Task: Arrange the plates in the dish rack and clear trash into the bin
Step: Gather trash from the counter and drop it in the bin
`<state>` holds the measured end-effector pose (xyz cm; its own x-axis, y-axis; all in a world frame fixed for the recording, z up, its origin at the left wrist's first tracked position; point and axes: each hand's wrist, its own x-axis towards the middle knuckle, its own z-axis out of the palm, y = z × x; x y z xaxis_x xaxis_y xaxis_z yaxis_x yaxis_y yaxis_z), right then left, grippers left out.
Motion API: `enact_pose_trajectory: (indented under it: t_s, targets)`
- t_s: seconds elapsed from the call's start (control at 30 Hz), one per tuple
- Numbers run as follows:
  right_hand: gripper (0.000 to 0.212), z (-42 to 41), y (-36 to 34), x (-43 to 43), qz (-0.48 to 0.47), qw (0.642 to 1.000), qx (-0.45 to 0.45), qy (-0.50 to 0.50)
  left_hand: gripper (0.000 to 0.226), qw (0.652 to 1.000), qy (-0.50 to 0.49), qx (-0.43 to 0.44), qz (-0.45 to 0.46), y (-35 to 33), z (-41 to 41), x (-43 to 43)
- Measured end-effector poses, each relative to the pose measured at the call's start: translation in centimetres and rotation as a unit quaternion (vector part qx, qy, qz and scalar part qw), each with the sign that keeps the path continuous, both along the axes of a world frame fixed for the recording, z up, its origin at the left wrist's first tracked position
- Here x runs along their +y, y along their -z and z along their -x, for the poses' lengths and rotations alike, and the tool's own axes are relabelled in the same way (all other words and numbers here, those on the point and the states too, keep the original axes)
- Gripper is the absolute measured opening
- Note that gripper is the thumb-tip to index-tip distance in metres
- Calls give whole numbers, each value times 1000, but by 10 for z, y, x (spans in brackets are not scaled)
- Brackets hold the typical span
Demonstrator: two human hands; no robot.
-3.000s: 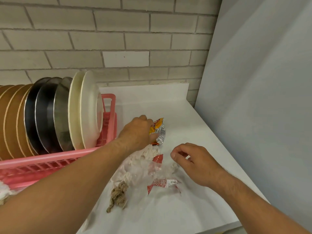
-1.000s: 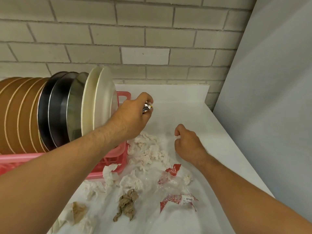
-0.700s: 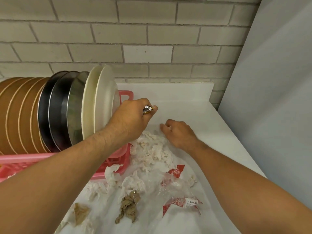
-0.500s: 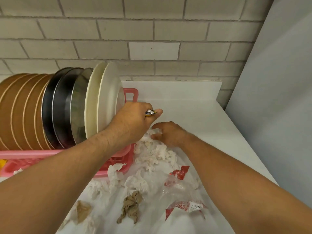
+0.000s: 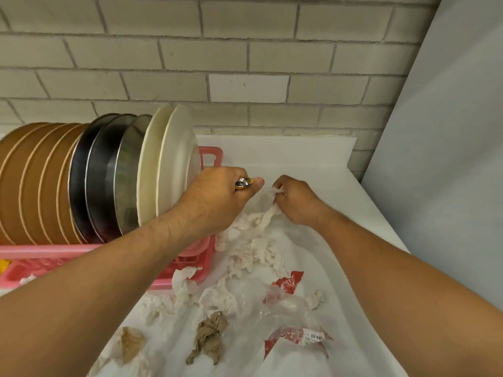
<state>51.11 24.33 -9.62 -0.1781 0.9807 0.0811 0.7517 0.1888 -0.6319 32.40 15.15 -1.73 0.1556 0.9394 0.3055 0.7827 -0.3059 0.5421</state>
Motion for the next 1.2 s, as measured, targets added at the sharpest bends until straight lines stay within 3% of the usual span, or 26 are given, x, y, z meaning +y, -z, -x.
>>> enact_pose_trajectory:
  t_s: [0.1,0.2,0.33,0.47,0.57,0.67,0.73,0.87,1.1,1.2]
  targets:
    - [33,-6,-25,-13,-49,996,77,20,47,1000,11,16,-3,-9,0,-6]
    - [26,-7,-52,-27,-76,992,86,53,47,1000,19,20,-13,-20,2,-12]
    - [31,-7,-78,-52,-51,990,98,87,46,999,27,24,-37,-31,6,-21]
    - [13,0,-88,-80,8,974,194,116,45,998,36,23,-50,-38,15,-34]
    - [29,11,-95,-104,22,961,244,125,46,997,45,15,-55,-45,28,-47]
    - [23,34,-107,-131,-7,960,254,118,46,997,63,-2,-53,-53,47,-61]
    - [19,53,-117,-153,-24,963,241,118,46,995,81,-8,-58,-57,62,-72]
    - [41,93,-134,-203,-7,985,140,105,46,992,100,-11,-75,-63,98,-97]
    - [5,169,-133,-276,-16,990,-61,129,42,987,140,1,-80,-48,181,-152]
    - [16,202,-121,-306,8,988,-72,140,40,986,154,4,-60,-35,214,-175]
